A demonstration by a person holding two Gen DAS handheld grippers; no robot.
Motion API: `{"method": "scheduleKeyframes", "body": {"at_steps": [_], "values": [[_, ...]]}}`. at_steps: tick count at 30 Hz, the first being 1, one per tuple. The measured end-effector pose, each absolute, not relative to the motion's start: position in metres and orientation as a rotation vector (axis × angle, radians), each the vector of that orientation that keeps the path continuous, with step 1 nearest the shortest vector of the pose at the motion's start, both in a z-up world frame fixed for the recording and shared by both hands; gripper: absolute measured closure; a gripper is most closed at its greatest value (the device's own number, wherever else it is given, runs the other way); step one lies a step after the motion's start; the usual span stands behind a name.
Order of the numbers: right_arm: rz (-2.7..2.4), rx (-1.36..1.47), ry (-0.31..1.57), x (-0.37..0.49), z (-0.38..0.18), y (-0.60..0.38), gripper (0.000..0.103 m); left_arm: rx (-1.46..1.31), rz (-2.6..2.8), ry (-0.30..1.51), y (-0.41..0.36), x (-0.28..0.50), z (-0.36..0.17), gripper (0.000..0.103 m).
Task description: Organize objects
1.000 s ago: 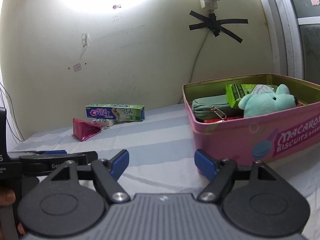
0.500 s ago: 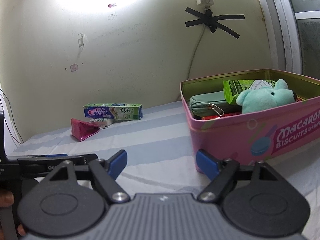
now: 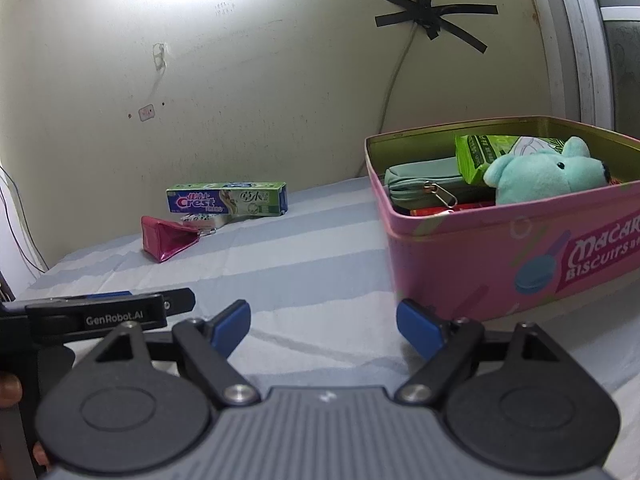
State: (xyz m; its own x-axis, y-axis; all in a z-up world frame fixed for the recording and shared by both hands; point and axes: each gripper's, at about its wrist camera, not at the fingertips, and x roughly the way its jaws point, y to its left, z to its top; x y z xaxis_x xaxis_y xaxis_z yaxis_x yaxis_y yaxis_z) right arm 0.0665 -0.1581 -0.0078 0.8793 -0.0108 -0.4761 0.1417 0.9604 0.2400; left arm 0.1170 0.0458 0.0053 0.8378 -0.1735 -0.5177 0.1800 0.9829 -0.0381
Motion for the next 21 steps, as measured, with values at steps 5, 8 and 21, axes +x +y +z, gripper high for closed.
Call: {"method": "scheduleKeyframes", "body": {"at_steps": [5, 8, 21], "values": [[-0.081, 0.275, 0.492, 0.067, -0.007, -0.158, 0.020, 0.007, -0.181, 0.547, 0.045, 0.115, 0.005, 0.018], [-0.081, 0.276, 0.493, 0.067, -0.007, -0.158, 0.019, 0.006, -0.185, 0.551, 0.045, 0.116, 0.005, 0.018], [-0.077, 0.262, 0.519, 0.071, -0.010, -0.156, 0.019, 0.059, -0.177, 0.617, 0.078, 0.131, 0.005, 0.017]]}}
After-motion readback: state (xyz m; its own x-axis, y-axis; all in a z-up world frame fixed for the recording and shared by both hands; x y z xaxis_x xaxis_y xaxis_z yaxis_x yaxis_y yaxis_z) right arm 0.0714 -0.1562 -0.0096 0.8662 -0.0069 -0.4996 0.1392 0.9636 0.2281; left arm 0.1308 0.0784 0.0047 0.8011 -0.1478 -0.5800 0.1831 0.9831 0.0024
